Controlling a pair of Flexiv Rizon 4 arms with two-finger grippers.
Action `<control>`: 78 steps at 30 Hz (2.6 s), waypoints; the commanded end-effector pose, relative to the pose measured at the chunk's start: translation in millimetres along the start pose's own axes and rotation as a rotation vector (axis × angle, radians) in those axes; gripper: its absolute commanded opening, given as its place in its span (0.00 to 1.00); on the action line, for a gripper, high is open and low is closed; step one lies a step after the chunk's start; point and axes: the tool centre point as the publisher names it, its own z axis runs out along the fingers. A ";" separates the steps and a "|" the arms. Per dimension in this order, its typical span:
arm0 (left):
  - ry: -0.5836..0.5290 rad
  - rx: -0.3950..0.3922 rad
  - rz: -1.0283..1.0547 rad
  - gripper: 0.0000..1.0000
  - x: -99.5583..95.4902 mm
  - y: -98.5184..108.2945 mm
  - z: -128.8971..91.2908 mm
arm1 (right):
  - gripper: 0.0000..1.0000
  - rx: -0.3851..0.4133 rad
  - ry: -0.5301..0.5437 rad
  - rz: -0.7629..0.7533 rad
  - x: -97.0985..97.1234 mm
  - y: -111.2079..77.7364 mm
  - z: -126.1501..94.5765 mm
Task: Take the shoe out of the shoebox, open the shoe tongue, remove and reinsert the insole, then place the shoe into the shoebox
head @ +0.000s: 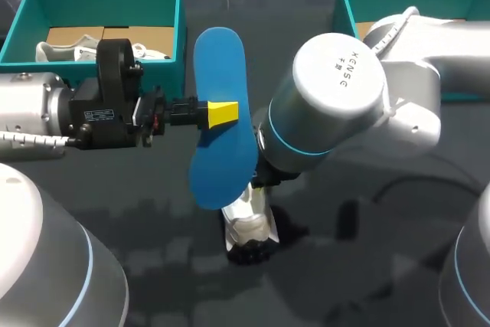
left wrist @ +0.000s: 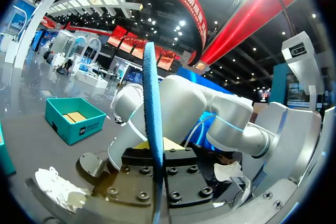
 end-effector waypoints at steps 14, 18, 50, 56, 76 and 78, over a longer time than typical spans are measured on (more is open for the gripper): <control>-0.001 0.002 0.000 0.00 -0.3 0.1 2.6 | 0.00 0.010 0.099 0.039 -28.2 -4.7 25.9; -0.001 0.002 0.000 0.00 -0.3 0.1 2.6 | 0.00 0.017 0.105 0.047 -29.2 -4.6 29.7; -0.001 0.002 0.000 0.00 -0.3 0.1 2.6 | 1.00 0.019 0.184 0.002 -27.4 7.3 6.2; -0.001 0.002 0.000 0.00 -0.3 0.1 2.6 | 1.00 0.019 0.184 0.002 -27.4 7.3 6.2; -0.001 0.002 0.000 0.00 -0.3 0.1 2.6 | 1.00 -0.035 0.331 0.027 -30.2 12.4 -43.7; -0.001 0.002 0.000 0.00 -0.3 0.1 2.6 | 1.00 -0.035 0.331 0.027 -30.2 12.4 -43.7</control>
